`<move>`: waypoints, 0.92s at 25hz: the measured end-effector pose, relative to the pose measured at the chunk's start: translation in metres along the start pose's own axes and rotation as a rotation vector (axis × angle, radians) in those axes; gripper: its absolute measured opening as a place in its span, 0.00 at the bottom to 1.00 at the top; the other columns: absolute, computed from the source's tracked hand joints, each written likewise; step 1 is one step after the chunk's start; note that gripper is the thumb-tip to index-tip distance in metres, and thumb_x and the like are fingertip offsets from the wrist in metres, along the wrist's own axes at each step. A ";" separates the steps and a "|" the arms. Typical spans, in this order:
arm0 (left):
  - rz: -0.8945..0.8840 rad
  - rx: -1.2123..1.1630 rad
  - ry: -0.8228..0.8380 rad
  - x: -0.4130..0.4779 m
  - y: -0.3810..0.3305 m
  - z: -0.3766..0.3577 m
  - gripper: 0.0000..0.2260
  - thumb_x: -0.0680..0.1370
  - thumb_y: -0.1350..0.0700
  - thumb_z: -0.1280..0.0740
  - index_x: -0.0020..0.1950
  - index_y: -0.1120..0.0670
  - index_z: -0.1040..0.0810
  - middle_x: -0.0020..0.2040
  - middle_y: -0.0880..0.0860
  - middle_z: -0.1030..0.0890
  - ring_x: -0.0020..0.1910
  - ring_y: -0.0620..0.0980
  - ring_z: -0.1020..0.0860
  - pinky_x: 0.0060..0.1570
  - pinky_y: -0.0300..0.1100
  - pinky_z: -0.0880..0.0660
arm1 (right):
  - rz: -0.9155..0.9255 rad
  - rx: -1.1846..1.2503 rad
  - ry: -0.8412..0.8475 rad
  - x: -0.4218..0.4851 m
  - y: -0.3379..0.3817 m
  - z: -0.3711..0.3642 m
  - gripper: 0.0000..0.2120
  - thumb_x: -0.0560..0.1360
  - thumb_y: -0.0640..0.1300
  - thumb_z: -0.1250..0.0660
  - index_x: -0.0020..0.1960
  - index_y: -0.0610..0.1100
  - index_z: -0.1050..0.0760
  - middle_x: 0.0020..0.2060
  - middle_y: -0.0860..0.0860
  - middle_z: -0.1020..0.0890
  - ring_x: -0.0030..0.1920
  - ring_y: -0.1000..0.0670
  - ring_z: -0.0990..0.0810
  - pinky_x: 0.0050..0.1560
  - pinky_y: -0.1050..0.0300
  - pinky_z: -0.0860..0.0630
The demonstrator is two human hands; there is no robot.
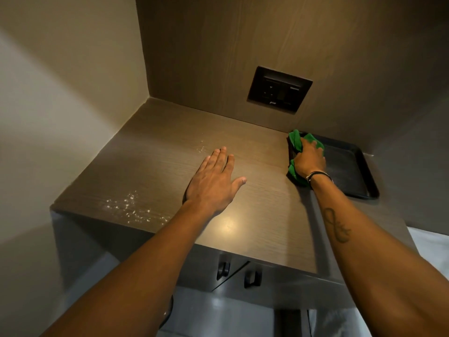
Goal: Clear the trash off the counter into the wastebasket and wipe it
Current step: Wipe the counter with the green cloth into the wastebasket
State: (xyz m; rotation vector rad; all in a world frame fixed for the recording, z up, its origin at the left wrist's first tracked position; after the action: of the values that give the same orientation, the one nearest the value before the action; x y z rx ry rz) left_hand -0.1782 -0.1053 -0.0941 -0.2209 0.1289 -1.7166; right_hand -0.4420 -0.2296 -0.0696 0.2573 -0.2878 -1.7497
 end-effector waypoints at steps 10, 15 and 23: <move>-0.023 0.032 0.003 0.003 0.000 -0.005 0.37 0.83 0.31 0.59 0.86 0.52 0.55 0.87 0.54 0.56 0.86 0.52 0.56 0.82 0.47 0.60 | 0.019 0.094 -0.119 -0.018 0.005 0.012 0.28 0.79 0.31 0.34 0.78 0.42 0.32 0.74 0.38 0.26 0.74 0.33 0.27 0.73 0.35 0.28; -0.023 -0.043 0.041 0.001 -0.003 0.002 0.36 0.84 0.33 0.55 0.86 0.52 0.56 0.87 0.54 0.56 0.86 0.51 0.56 0.82 0.47 0.59 | 0.104 0.289 -0.303 -0.061 0.031 0.057 0.34 0.79 0.26 0.41 0.83 0.46 0.36 0.78 0.42 0.28 0.78 0.39 0.28 0.79 0.43 0.30; 0.125 -0.201 -0.388 -0.185 0.077 0.054 0.35 0.86 0.36 0.49 0.87 0.53 0.53 0.88 0.56 0.54 0.87 0.55 0.55 0.85 0.47 0.55 | 0.797 0.559 -0.326 -0.357 0.128 0.002 0.30 0.82 0.31 0.47 0.83 0.43 0.38 0.83 0.43 0.34 0.83 0.44 0.34 0.83 0.51 0.36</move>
State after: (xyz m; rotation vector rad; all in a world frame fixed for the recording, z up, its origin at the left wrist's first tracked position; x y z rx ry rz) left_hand -0.0655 0.0675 -0.0709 -0.6752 0.0272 -1.5071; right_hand -0.2548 0.0971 -0.0197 0.2116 -0.9778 -0.8841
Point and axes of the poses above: each hand's wrist, its own x-axis towards the middle knuckle, its own z-axis out of the back of the hand, y = z × x, the point moved 9 cm from there along x, towards the middle knuckle
